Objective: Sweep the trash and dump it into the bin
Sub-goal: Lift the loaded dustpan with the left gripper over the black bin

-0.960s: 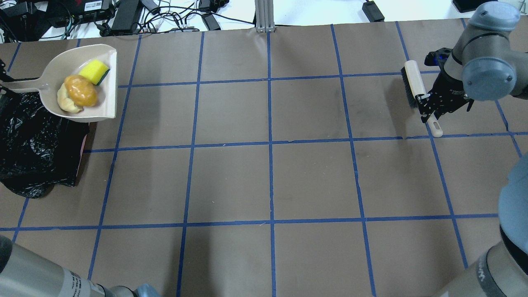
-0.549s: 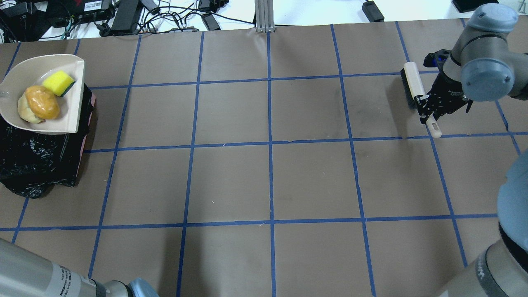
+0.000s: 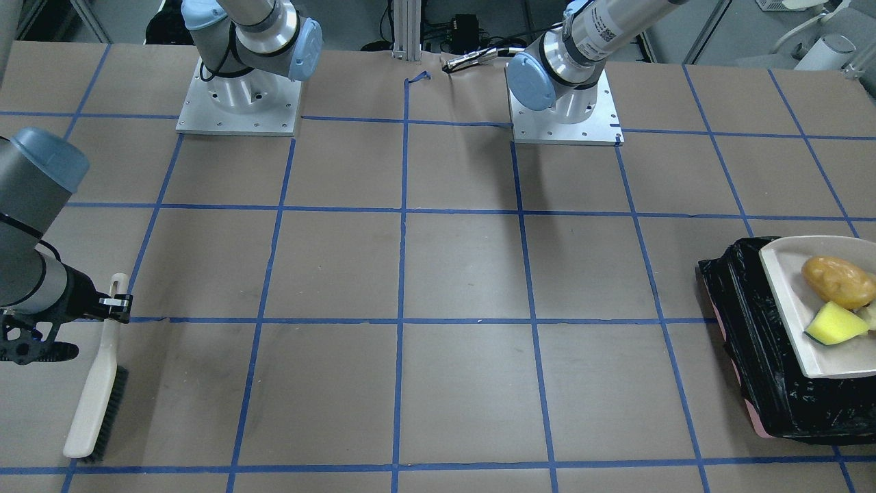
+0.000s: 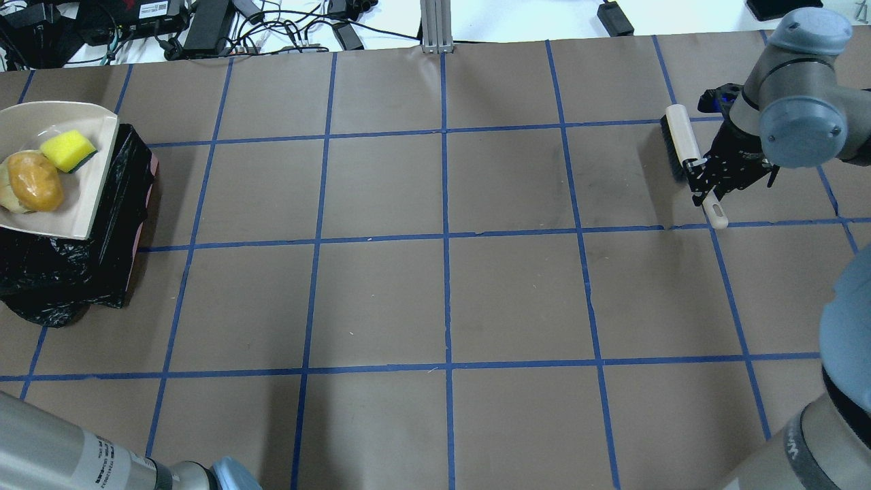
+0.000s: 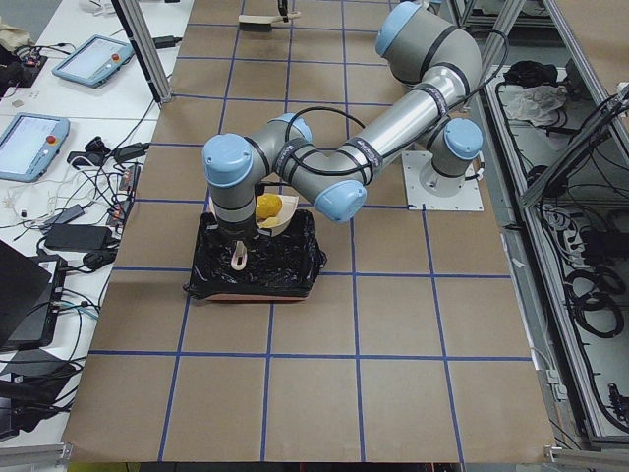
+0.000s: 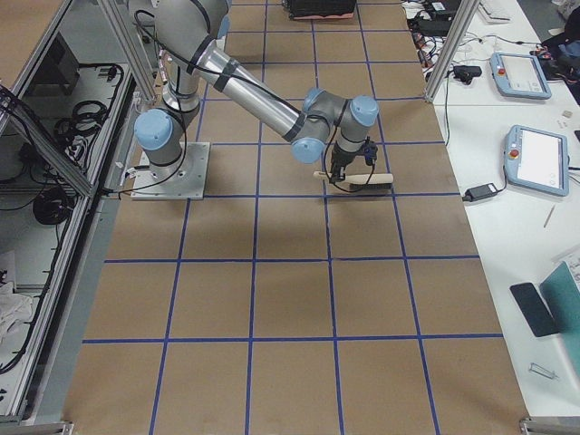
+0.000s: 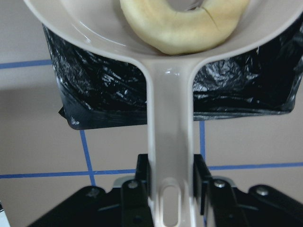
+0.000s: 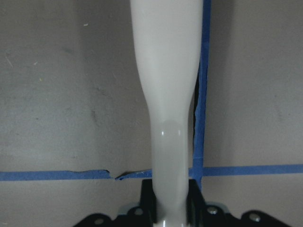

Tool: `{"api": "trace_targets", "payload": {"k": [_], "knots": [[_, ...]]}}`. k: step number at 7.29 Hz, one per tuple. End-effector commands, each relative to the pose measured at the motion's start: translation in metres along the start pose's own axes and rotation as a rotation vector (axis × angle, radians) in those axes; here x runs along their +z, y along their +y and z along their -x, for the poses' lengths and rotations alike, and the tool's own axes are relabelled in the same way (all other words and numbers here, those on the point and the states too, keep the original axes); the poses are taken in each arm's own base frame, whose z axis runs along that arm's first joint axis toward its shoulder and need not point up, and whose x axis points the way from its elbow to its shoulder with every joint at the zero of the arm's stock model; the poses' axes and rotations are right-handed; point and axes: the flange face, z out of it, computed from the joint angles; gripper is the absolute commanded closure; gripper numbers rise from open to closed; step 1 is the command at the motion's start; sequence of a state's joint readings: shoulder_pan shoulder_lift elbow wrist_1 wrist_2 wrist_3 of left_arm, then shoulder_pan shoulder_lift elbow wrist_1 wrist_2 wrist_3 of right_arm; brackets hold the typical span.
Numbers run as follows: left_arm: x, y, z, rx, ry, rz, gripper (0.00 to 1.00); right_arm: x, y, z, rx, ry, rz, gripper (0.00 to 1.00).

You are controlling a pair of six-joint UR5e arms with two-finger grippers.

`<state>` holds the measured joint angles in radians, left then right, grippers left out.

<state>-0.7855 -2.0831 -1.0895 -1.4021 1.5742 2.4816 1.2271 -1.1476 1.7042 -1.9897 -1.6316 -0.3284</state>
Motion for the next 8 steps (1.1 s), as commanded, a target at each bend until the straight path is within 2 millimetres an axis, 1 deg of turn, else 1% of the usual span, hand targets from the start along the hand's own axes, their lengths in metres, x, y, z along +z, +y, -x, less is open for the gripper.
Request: {"api": "trace_targets", "payload": {"k": [1,4,5,6,8], "knots": [[0.004,0.012,0.004,0.088,0.006,0.057,0.80,0.002,0.001,-0.006,0.009,-0.001,0.009,1.00],[0.002,0.017,0.007,0.192,-0.001,0.101,0.80,0.004,0.001,-0.007,0.008,-0.002,0.015,1.00],[-0.001,0.020,0.009,0.220,-0.019,0.133,0.80,0.004,0.002,-0.008,0.007,-0.001,0.014,0.47],[-0.002,0.021,0.009,0.248,-0.011,0.146,0.80,0.004,0.002,-0.007,0.005,-0.002,0.015,0.27],[0.000,0.024,0.012,0.323,-0.015,0.185,0.80,0.001,0.002,-0.008,0.010,-0.001,0.012,0.05]]}}
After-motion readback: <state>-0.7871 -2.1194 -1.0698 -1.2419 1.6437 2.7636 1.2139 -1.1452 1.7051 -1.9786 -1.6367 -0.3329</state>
